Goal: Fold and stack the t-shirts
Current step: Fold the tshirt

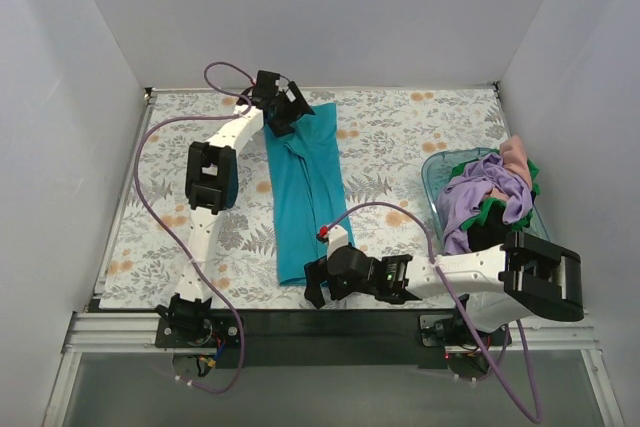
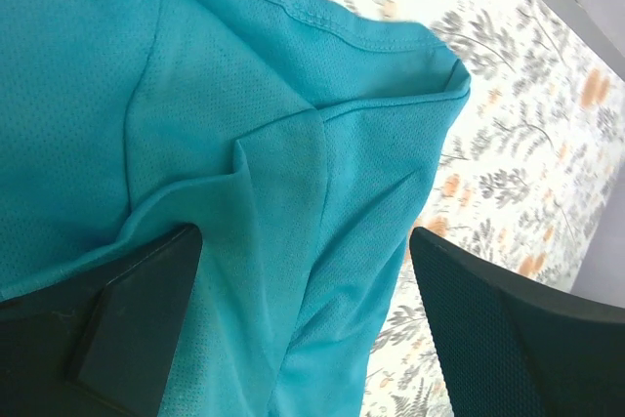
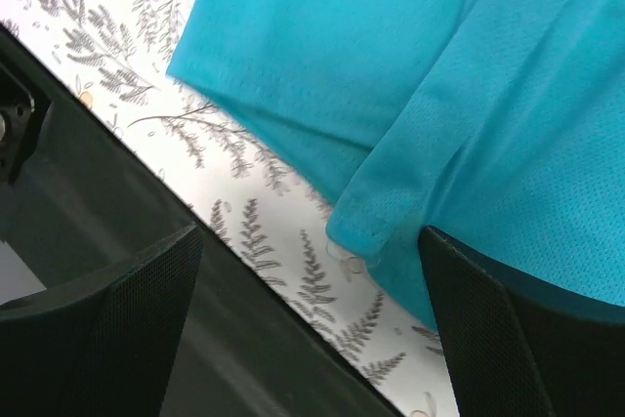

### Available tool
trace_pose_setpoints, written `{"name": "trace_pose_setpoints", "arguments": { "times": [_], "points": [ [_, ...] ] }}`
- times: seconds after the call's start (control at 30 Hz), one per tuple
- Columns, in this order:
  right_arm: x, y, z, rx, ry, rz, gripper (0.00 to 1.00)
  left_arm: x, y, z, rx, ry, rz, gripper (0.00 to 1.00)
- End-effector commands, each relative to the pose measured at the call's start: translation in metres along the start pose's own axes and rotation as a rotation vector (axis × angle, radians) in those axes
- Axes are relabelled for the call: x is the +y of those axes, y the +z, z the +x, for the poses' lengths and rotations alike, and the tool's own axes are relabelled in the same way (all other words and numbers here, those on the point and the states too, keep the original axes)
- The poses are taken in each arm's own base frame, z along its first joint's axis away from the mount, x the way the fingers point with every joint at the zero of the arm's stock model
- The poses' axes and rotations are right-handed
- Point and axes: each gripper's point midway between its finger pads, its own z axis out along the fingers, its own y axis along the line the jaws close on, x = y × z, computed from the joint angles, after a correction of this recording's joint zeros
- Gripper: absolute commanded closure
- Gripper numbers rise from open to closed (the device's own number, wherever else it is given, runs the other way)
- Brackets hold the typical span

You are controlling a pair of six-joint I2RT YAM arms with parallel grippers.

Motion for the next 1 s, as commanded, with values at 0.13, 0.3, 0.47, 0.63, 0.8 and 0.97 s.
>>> {"name": "trace_pose_setpoints", "arguments": {
  "times": [0.13,0.3,0.47,0.63,0.8,0.97],
  "points": [
    [0.013,-0.012,0.001,0.035,-0.018,0.031,0.02,0.035,0.02,0.041,0.12,-0.016,-0.1,0.1],
    [0.025,-0.023,-0.033,-0.069,-0.057,0.02,0.02,-0.019,-0.015,0.021,0.076,0.009,0.018,0.02],
    [0.025,-0.053,-0.058,-0.18,-0.013,0.002,0.02,-0.08,-0.08,0.004,0.014,0.074,0.102,0.02],
    [-0.008,-0.077,-0.053,-0.282,0.102,0.028,0.02,-0.073,-0.143,0.023,-0.031,0.116,0.012,0.02],
    [-0.031,-0.087,-0.039,-0.328,0.202,0.021,0.02,-0.041,-0.226,0.075,-0.072,0.058,0.01,0.02],
    [-0.03,-0.094,-0.033,-0.324,0.208,-0.035,0.02,0.051,-0.255,0.187,-0.019,-0.033,-0.067,0.02]
  ]
}}
